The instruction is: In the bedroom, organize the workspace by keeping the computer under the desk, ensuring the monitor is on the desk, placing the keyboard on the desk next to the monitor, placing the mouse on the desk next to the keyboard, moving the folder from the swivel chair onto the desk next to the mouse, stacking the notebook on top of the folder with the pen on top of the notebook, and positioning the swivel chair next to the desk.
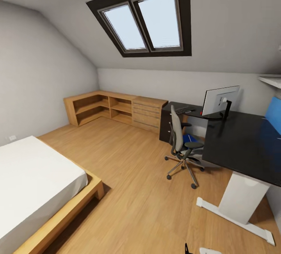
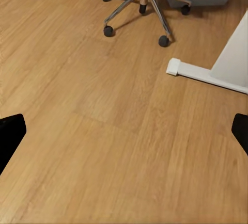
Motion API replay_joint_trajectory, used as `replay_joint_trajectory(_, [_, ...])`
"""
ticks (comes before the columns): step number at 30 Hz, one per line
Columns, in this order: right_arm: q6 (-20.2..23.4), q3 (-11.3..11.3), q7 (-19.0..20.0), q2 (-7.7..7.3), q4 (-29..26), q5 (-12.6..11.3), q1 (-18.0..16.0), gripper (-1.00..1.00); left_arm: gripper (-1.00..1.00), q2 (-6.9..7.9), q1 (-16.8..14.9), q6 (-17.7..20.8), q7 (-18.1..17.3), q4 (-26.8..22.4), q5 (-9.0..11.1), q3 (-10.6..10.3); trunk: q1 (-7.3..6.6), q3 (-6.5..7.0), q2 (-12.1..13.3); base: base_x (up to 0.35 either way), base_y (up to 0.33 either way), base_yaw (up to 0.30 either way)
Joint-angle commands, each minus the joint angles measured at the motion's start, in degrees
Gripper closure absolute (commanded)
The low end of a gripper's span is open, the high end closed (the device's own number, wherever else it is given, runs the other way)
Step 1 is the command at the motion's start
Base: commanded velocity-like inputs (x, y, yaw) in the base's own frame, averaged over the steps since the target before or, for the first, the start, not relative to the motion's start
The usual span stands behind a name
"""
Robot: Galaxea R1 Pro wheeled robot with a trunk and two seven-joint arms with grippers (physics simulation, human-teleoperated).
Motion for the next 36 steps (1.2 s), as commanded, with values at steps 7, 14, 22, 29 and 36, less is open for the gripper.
replay_joint_trajectory(7, [-0.05, -0.24, -0.11, 0.00, -0.07, -0.63, -0.04, -1.00, -1.00, 0.00, -0.02, -0.12, 0.04, -0.03, 0.18, -0.03, 0.02, -0.57, -0.08, 0.000, 0.000, -0.090])
replay_joint_trajectory(14, [0.18, -0.42, -0.24, 0.05, -0.19, -0.75, -0.04, -1.00, -1.00, 0.02, -0.02, -0.12, 0.04, -0.03, 0.18, -0.03, 0.02, -1.18, -0.08, 0.000, 0.000, -0.148])
replay_joint_trajectory(22, [0.36, -0.45, -0.26, 0.01, -0.25, -0.82, -0.04, -1.00, -1.00, 0.05, -0.01, -0.12, 0.04, -0.03, 0.18, -0.03, 0.02, -1.89, -0.08, 0.000, 0.000, -0.158])
replay_joint_trajectory(29, [0.37, -0.44, -0.26, -0.03, -0.26, -0.83, -0.04, -1.00, -1.00, 0.07, -0.02, -0.12, 0.04, -0.03, 0.17, -0.03, 0.02, -2.51, -0.08, 0.000, 0.000, -0.168])
replay_joint_trajectory(36, [0.37, -0.44, -0.26, -0.03, -0.26, -0.83, -0.04, -1.00, -1.00, 0.05, -0.02, -0.12, 0.04, -0.03, 0.17, -0.03, 0.02, -3.13, -0.08, 0.070, 0.082, -0.176])
